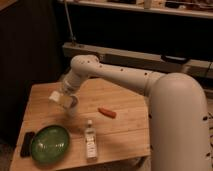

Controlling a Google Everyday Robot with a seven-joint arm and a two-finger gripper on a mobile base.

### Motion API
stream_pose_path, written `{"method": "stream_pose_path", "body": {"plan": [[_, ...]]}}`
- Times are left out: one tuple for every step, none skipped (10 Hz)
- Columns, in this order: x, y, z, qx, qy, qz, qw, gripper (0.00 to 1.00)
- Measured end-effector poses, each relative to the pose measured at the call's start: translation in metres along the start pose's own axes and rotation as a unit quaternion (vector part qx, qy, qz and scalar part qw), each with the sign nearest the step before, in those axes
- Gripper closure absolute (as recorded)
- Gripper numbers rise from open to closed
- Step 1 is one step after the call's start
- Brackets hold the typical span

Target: Place the white sponge in the ceramic cup

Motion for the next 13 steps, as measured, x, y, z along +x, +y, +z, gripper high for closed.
{"method": "stream_pose_path", "body": {"plan": [[0.012, -0.016, -0.005, -0.002, -0.011, -0.005, 0.9999, 1.00], [0.018, -0.026, -0.007, -0.006, -0.016, -0.015, 0.9997, 1.00], [0.023, -0.031, -0.007, -0.010, -0.014, -0.027, 0.9995, 1.00], [0.023, -0.031, -0.006, -0.012, -0.014, -0.036, 0.9992, 1.00], [0.023, -0.029, -0.006, -0.015, -0.018, -0.046, 0.9986, 1.00], [0.021, -0.027, -0.007, -0.018, -0.021, -0.054, 0.9982, 1.00], [0.020, -0.026, -0.007, -0.021, -0.022, -0.058, 0.9978, 1.00], [0.017, -0.024, -0.006, -0.026, -0.024, -0.064, 0.9973, 0.99], [0.016, -0.022, -0.007, -0.039, -0.024, -0.071, 0.9965, 0.92], [0.015, -0.021, -0.008, -0.056, -0.022, -0.076, 0.9953, 0.82], [0.014, -0.019, -0.005, -0.069, -0.016, -0.080, 0.9943, 0.73], [0.011, -0.017, -0.002, -0.080, -0.007, -0.085, 0.9931, 0.61], [0.012, -0.017, -0.002, -0.085, 0.000, -0.087, 0.9926, 0.51]]}}
